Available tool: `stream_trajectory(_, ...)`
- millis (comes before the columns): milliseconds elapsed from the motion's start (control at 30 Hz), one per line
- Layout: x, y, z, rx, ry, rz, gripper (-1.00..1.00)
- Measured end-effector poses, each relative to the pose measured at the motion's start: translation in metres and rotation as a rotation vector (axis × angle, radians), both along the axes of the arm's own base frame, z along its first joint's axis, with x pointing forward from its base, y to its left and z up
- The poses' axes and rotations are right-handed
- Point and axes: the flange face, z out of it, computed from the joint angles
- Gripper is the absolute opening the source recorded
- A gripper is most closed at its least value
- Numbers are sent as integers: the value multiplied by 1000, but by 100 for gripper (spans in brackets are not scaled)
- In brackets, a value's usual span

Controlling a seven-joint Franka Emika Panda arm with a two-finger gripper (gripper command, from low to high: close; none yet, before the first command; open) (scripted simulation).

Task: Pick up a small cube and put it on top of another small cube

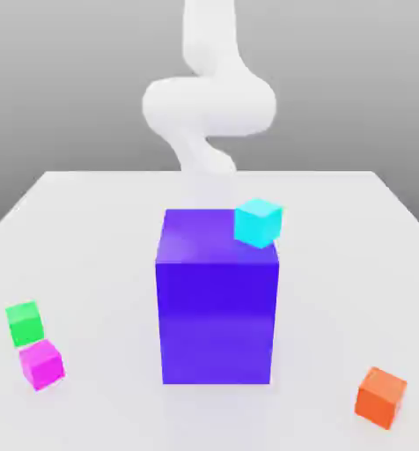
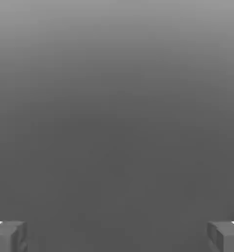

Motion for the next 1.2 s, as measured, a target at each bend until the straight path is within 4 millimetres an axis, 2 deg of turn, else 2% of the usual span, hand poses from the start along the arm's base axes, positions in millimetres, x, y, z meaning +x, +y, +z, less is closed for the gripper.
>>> stream_trajectory(67,24,-21,-37,15,61,-60,0)
stream_trajectory(167,50,-55,-93,39,148,-146,0)
stream_trajectory(267,66,-89,-151,68,232,-231,0)
stream_trajectory(367,71,-124,-211,101,315,-317,0)
stream_trajectory(533,58,-177,-312,166,451,-459,0)
stream_trajectory(667,24,-221,-391,233,555,-594,0)
stream_trajectory(800,-11,-236,-465,293,655,-682,0)
stream_trajectory(967,-19,-239,-528,305,676,-702,0)
stream_trajectory(1000,-19,-238,-537,305,676,-702,-100)
stream_trajectory(1167,-19,-238,-537,305,676,-702,-100)
stream_trajectory(1200,-20,-238,-542,305,676,-702,-100)
